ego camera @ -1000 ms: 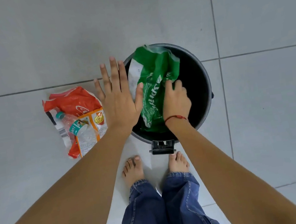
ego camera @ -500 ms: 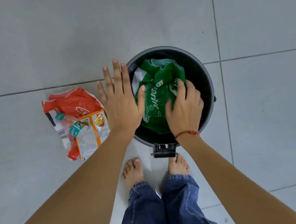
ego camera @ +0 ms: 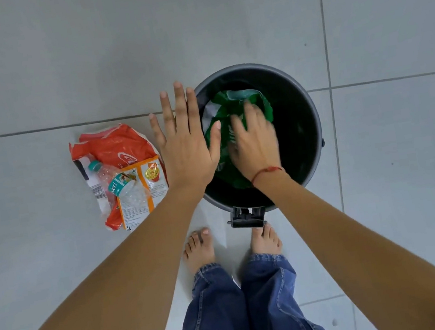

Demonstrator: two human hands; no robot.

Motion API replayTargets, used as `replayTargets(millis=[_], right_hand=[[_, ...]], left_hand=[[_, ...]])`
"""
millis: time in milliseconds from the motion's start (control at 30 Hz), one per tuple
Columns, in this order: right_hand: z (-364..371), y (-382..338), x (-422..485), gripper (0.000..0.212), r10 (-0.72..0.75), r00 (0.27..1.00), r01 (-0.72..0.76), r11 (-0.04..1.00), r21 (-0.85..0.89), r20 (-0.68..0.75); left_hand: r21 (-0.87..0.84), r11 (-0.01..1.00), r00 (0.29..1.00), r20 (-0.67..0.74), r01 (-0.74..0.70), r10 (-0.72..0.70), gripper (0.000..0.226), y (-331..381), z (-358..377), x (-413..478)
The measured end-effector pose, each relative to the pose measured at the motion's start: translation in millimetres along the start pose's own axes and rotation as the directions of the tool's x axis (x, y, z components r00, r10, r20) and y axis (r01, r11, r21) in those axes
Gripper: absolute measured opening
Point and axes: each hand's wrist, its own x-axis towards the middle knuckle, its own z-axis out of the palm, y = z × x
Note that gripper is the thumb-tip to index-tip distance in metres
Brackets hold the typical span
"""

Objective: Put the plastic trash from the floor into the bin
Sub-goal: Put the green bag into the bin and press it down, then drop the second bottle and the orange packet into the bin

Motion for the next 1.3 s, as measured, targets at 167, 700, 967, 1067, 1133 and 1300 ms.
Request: replayTargets(millis=[167, 700, 967, 1067, 1133, 1300], right_hand=[[-38, 49, -8, 0.058, 0.042, 0.941, -0.033, 0.999, 0.032, -0.337], [-33, 82, 3, 0.079, 0.050, 0.986, -0.048, 0.999, 0.012, -0.158], [-27, 85, 3, 0.080, 0.047, 0.976, -0.036, 0.998, 0.054, -0.213], [-25, 85, 3, 0.080, 0.046, 0.975, -0.034, 0.997, 0.062, -0.218], [-24, 85, 4, 0.080, 0.048, 0.973, -0.035, 0.998, 0.061, -0.226], [-24, 83, 3, 0.075, 0.050, 0.974, -0.039, 0.998, 0.053, -0.222]], left_hand=[[-0.087, 0.996, 1.000, 0.004, -0.013, 0.013, 0.069, -3, -2, 0], [-0.527, 0.826, 0.974, 0.016, 0.201, -0.227, 0.068, -36, -3, -7], [-0.199, 0.436, 0.479, 0.340, 0.878, -0.809, 0.082, -150, 40, -39], [-0.255, 0.252, 0.347, 0.463, 0.933, -0.816, 0.085, -148, 60, -36], [-0.337, 0.131, 0.286, 0.467, 0.933, -0.837, 0.081, -143, 72, -34], [-0.647, 0.064, 0.267, 0.221, 0.760, -0.938, 0.074, -124, 44, -35]])
